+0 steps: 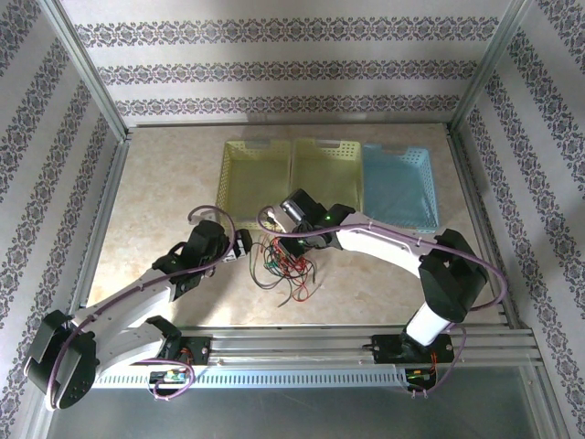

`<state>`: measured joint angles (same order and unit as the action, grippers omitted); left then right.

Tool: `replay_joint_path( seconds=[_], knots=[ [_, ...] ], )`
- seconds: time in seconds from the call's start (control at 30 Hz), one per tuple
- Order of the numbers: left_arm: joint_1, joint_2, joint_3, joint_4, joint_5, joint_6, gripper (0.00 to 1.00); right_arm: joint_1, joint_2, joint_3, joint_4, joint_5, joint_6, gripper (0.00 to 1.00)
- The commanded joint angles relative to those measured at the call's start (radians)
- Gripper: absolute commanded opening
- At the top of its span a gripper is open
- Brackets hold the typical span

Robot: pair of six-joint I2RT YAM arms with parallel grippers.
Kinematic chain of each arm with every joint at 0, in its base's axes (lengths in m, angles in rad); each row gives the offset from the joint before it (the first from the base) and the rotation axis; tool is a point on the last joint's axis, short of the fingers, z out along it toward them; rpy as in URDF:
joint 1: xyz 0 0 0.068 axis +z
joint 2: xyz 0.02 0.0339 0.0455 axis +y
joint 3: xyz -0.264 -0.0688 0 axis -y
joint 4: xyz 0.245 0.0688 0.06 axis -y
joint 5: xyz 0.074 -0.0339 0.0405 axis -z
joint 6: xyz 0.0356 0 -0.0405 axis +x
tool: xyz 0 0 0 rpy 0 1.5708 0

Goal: Untangle the cables

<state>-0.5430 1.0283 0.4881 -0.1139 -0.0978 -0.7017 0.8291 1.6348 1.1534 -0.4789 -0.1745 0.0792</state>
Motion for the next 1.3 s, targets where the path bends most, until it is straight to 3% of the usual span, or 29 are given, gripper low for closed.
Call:
replay_joint_path(
  seconds=[0.0, 0.3, 0.53, 0.6, 0.9, 1.0, 1.07, 1.27],
  knots=[
    [-0.03, -0.012, 0.024, -0.031, 0.131, 0.117, 0.99, -0.007, -0.067, 0.016, 0.002, -0.008, -0.01, 0.0],
    [-0.125, 0.113, 0.086, 0.057, 0.33, 0.28, 0.99, -0.043, -0.168, 0.021, 0.058, -0.017, 0.031, 0.0],
    [-0.154, 0.27, 0.142, 0.107, 0.279, 0.332, 1.0, -0.061, -0.217, 0.015, 0.114, -0.028, 0.086, 0.0],
    [-0.154, 0.293, 0.136, 0.135, 0.251, 0.337, 0.92, -0.071, -0.247, 0.006, 0.135, -0.02, 0.109, 0.0],
    [-0.153, 0.39, 0.134, 0.192, 0.146, 0.314, 0.23, -0.165, -0.406, -0.077, 0.272, 0.055, 0.258, 0.0],
    [-0.152, 0.397, 0.133, 0.189, 0.097, 0.298, 0.05, -0.211, -0.46, -0.113, 0.318, 0.055, 0.327, 0.0],
    [-0.152, 0.4, 0.13, 0.183, 0.071, 0.284, 0.0, -0.242, -0.495, -0.139, 0.342, 0.07, 0.367, 0.0],
    [-0.152, 0.385, 0.124, 0.172, 0.035, 0.272, 0.0, -0.36, -0.594, -0.215, 0.382, 0.094, 0.451, 0.0]
  ],
)
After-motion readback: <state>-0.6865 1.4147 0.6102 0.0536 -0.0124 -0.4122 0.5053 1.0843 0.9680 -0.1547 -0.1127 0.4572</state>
